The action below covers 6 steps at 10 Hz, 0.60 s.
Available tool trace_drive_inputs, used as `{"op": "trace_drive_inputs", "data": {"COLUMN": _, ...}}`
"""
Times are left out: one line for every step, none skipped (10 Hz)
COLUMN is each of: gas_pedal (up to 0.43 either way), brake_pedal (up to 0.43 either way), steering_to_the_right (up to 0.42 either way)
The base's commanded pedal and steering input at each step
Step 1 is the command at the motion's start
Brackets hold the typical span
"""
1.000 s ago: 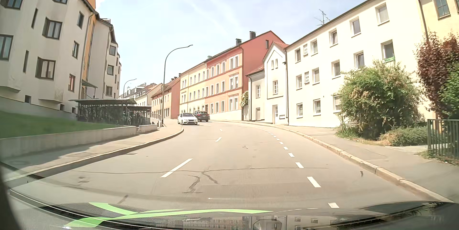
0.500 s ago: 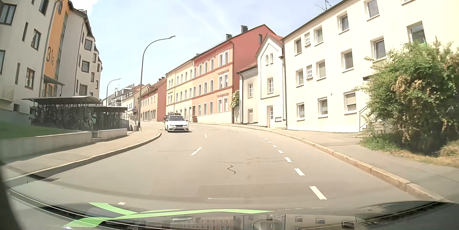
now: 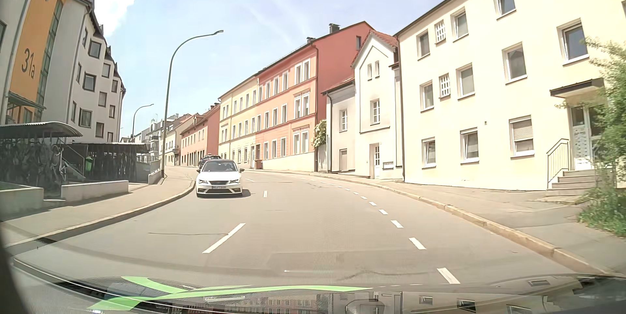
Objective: Follow the waypoints while adhering to traffic rules and regulations
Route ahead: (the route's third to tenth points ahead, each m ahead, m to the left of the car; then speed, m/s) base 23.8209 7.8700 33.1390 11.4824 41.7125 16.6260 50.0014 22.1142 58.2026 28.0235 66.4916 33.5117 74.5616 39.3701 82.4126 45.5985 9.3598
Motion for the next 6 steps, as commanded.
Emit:
{"op": "trace_drive_inputs", "data": {"gas_pedal": 0.189, "brake_pedal": 0.000, "steering_to_the_right": -0.011}}
{"op": "trace_drive_inputs", "data": {"gas_pedal": 0.189, "brake_pedal": 0.000, "steering_to_the_right": -0.012}}
{"op": "trace_drive_inputs", "data": {"gas_pedal": 0.209, "brake_pedal": 0.000, "steering_to_the_right": -0.018}}
{"op": "trace_drive_inputs", "data": {"gas_pedal": 0.228, "brake_pedal": 0.000, "steering_to_the_right": -0.024}}
{"op": "trace_drive_inputs", "data": {"gas_pedal": 0.228, "brake_pedal": 0.000, "steering_to_the_right": -0.030}}
{"op": "trace_drive_inputs", "data": {"gas_pedal": 0.228, "brake_pedal": 0.000, "steering_to_the_right": -0.035}}
